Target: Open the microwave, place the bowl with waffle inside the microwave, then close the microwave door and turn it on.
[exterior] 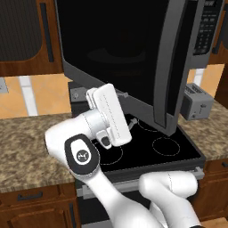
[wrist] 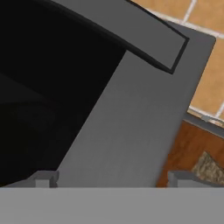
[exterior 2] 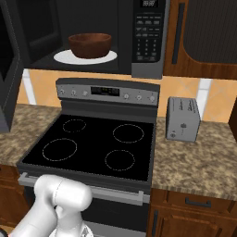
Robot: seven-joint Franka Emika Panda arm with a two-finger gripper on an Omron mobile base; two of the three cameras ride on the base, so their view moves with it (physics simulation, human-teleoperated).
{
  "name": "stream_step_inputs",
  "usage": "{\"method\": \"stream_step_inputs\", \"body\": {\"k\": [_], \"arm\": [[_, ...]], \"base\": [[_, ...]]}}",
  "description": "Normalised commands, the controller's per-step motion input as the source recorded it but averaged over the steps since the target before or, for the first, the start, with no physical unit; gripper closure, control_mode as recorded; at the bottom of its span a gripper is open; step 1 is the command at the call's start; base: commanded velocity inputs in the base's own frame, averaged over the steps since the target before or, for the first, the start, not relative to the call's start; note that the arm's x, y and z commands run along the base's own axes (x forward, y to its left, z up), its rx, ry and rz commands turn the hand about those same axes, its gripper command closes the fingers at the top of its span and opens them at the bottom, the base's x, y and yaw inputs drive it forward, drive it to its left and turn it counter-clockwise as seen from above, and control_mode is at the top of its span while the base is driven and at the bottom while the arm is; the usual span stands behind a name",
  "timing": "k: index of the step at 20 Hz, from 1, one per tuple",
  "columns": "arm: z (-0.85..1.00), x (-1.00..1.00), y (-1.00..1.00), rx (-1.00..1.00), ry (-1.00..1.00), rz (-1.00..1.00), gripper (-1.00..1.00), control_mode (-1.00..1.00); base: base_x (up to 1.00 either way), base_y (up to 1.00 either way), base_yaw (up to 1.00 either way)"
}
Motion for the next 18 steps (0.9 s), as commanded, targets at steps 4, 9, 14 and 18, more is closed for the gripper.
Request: {"method": "stream_step_inputs", "body": {"k": [4, 9, 14, 18], "arm": [[0.0, 0.3, -0.09, 0.13, -0.11, 0.0, -1.0, -1.0], [-0.03, 0.39, -0.1, 0.1, -0.12, 0.0, -1.0, -1.0], [0.0, 0.45, -0.14, 0.1, -0.12, 0.0, -1.0, -1.0], [0.0, 0.45, -0.12, 0.09, -0.13, 0.0, -1.0, -1.0]], "base": [[0.0, 0.0, 0.0], [0.0, 0.0, 0.0], [0.0, 0.0, 0.0], [0.0, 0.0, 0.0]]}}
